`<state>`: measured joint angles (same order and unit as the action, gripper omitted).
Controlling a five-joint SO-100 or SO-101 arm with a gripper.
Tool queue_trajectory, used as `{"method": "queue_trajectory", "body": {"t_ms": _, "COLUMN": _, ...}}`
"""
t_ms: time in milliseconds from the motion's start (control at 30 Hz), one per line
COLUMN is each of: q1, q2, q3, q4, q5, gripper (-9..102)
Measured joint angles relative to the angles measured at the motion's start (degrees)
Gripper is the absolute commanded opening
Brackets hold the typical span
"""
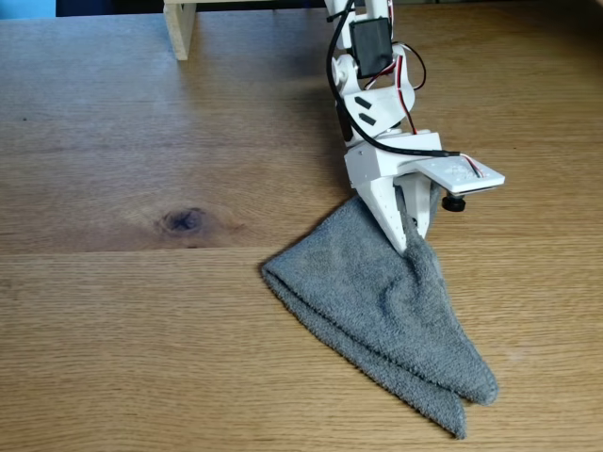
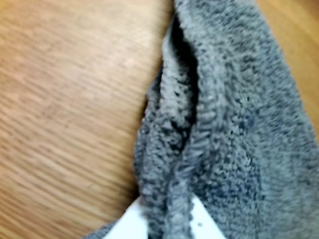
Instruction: Clean the area in front of the robot
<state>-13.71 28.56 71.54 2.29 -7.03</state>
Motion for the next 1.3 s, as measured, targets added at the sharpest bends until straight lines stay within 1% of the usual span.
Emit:
{"method": "queue_trajectory", "body": {"t_ms": 100, "q1": 2.8, "q2": -1.1, "q3": 0.0, "q4": -3.7, "q5": -2.5, "gripper": 0}}
{"method": "queue_trajectory", "body": {"t_ms": 233, "q1": 9.1, "q2": -4.7, "q3": -0.3, "q4": -5.8, "q5": -5.9, "gripper": 0}}
{"method": "queue_trajectory", "body": {"t_ms": 467, "q1": 19.2, "q2": -7.5, "q3": -4.1, "q4": -4.9, "q5": -9.1, "gripper": 0}}
{"method": "queue_trajectory", "body": {"t_ms": 600, "q1": 21.5, "q2": -7.3, "q3": -4.6, "q4": -2.0, "q5": -9.1, "gripper": 0}}
{"method": "queue_trajectory", "body": {"t_ms": 700, "q1": 21.4, "q2": -5.2, "q3": -4.8, "q4": 3.4, "q5": -6.8, "gripper": 0}}
{"method": "queue_trajectory", "body": {"t_ms": 767, "q1": 20.0, "q2": -2.8, "q3": -4.8, "q4": 8.6, "q5": -4.0, "gripper": 0}}
{"method": "queue_trajectory", "body": {"t_ms": 867, "q1": 17.1, "q2": 1.2, "q3": -4.7, "q4": 17.9, "q5": 1.1, "gripper": 0}}
{"method": "queue_trajectory", "body": {"t_ms": 967, "q1": 12.6, "q2": 5.3, "q3": -4.7, "q4": 25.0, "q5": 6.3, "gripper": 0}}
{"method": "queue_trajectory", "body": {"t_ms": 1100, "q1": 6.9, "q2": 10.5, "q3": -4.7, "q4": 30.8, "q5": 10.6, "gripper": 0}}
{"method": "queue_trajectory", "body": {"t_ms": 1167, "q1": 6.8, "q2": 13.2, "q3": -4.7, "q4": 33.2, "q5": 11.3, "gripper": 0}}
{"method": "queue_trajectory", "body": {"t_ms": 1300, "q1": 10.4, "q2": 17.4, "q3": -4.6, "q4": 38.4, "q5": 11.6, "gripper": 0}}
